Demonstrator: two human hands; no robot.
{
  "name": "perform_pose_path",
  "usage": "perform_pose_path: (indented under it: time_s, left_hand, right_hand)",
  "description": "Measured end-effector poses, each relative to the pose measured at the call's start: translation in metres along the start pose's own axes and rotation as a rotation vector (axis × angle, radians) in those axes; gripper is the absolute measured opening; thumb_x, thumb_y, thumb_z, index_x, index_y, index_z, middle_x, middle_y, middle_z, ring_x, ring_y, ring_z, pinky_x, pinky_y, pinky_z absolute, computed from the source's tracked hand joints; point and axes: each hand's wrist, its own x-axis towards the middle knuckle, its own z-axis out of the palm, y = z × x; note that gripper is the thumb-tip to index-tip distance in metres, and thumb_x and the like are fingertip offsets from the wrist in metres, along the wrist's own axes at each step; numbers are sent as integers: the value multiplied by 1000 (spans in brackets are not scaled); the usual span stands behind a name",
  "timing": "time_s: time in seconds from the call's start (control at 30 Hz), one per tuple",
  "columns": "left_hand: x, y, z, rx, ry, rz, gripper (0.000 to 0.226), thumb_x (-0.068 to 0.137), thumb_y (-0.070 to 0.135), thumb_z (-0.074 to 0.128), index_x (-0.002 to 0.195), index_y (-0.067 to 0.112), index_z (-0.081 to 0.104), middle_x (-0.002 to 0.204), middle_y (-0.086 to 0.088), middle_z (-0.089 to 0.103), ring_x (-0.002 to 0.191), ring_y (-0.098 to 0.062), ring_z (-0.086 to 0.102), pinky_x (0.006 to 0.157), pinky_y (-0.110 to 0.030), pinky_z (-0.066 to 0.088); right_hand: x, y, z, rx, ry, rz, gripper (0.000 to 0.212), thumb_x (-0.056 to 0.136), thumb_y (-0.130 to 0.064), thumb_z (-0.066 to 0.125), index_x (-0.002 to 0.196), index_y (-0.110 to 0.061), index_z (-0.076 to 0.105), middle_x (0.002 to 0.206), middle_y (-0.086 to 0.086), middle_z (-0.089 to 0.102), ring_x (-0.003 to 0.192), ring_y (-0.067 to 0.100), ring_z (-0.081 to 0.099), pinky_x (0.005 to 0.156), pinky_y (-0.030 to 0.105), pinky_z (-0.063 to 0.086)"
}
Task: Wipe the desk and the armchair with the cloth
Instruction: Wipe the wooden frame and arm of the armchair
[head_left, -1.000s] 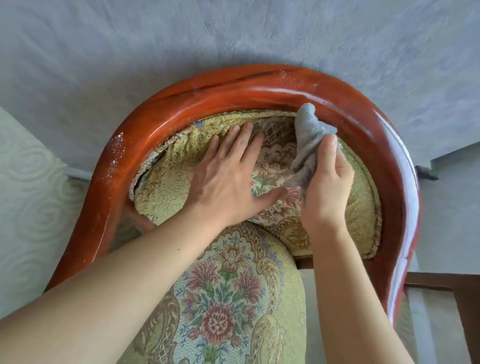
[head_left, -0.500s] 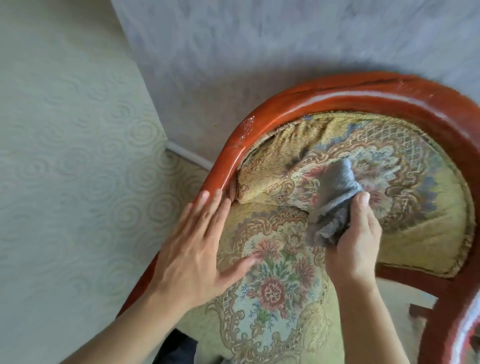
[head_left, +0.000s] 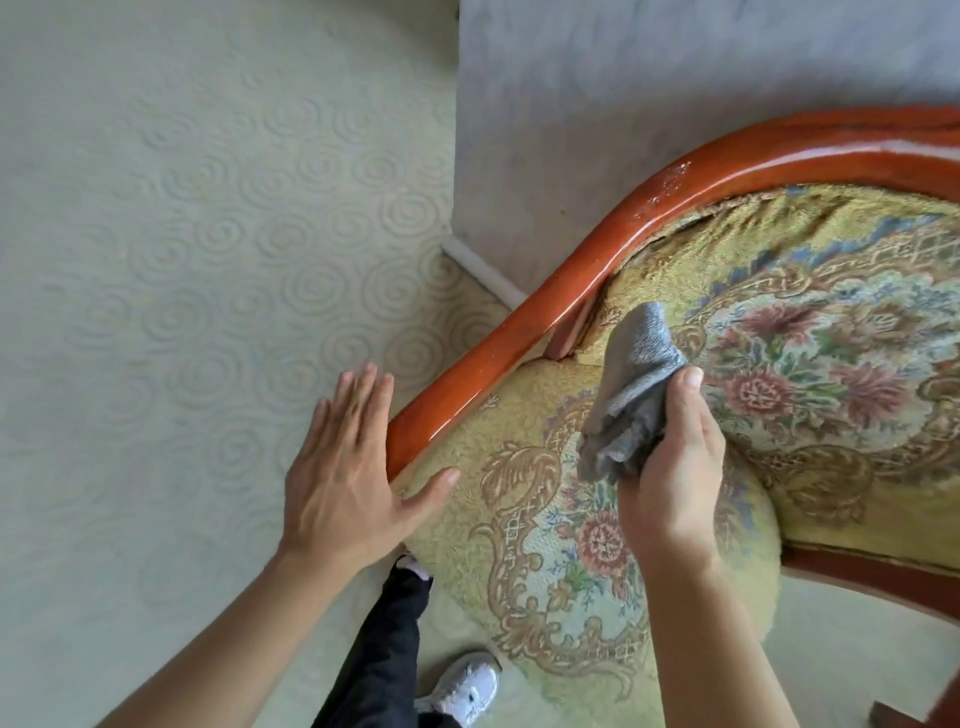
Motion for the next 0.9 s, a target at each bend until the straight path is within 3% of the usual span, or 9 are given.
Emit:
perform_pose_path:
  time_s: [0.13,0.23,0.33,0.5,0.6,0.7,0.83,0.9]
  left_hand:
    - [-2,3,12,-70,13,-47,124,76,97,26,162,12,-1,170,-6,5,156,-19,-1,126,-36,6]
    - [7,9,14,-90,41,-20,124,76,98,25,162,13,-4,170,-5,-1,156,-18,-6,125,-34,0]
    - [19,13,15,-94,58,2,124,77,97,26,162,10,0,170,-7,2,156,-21,-3,126,-36,4]
    - [25,11,18,-103,73,-15,127,76,98,24,161,5,8,168,-12,12,156,-26,8,126,-41,15]
    - [19,6,21,-144,78,-34,128,75,99,24,161,6,6,169,-12,11,156,-24,7,126,-40,13]
    - [8,-4,23,-181,89,-85,127,75,99,28,161,7,6,168,-11,13,154,-19,7,122,-35,8]
    - [-1,-13,25,-184,72,-122,128,73,99,29,160,8,4,169,-11,14,155,-19,8,122,-33,8]
    - [-2,-14,25,-184,74,-131,129,73,99,32,160,8,6,168,-11,15,156,-20,10,122,-32,9]
  right_hand:
    - [-13,11,16,-64,-55,-30,46,108,-34,38,69,-22,59,58,-5,56,55,11,49,54,27,40]
    - [-16,16,25,-158,-100,-75,48,108,-37,38,66,-23,57,59,-4,53,59,20,43,58,34,37]
    - [-14,19,30,-187,-133,-106,41,106,-41,39,76,-18,58,65,-1,51,65,20,42,62,36,37]
    - [-5,16,37,-254,-149,-158,49,105,-42,39,72,-7,50,65,2,44,64,20,37,60,32,34]
    - [0,12,39,-242,-174,-190,50,107,-40,37,63,-24,57,57,-13,52,55,7,45,55,22,38]
    - [0,8,38,-258,-197,-243,52,107,-38,36,61,-28,57,57,-17,51,55,4,44,54,21,38]
    - [-3,15,37,-467,-256,-398,49,108,-36,36,63,-21,46,52,-13,42,48,1,35,47,19,34]
    - [-8,26,41,-626,-386,-498,41,107,-37,35,72,-31,56,49,-8,49,42,3,46,48,23,41]
